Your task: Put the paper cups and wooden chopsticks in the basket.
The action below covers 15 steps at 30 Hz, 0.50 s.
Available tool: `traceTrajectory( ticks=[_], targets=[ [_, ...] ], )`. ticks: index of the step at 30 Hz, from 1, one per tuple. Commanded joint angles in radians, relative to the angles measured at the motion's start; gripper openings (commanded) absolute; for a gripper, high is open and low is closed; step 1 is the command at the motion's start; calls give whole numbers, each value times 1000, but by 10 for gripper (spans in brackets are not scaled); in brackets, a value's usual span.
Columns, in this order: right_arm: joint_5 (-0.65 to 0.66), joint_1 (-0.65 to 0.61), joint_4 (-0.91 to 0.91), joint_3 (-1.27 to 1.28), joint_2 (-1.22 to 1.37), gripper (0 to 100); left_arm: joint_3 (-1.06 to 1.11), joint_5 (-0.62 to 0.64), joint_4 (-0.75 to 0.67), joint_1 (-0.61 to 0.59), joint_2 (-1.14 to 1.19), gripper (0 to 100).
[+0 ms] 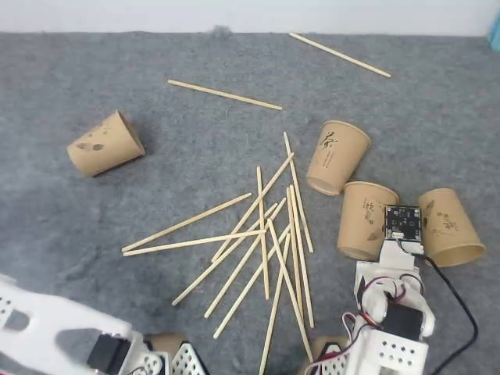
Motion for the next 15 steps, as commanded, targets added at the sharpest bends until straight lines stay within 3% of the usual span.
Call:
traceTrajectory(
  ticks=[1, 4, 11, 15],
  targets=[
    [12, 10, -13, 18, -13, 8, -39, 12, -20, 6, -25, 308],
    [12, 10, -13, 18, -13, 8, -104, -8, 35, 21, -43, 308],
    [12, 10, -13, 18, -13, 8, -93, -324, 324, 121, -213, 307],
    [12, 10, -13, 18, -13, 8, -88, -353, 328, 173, -250, 306]
  ],
)
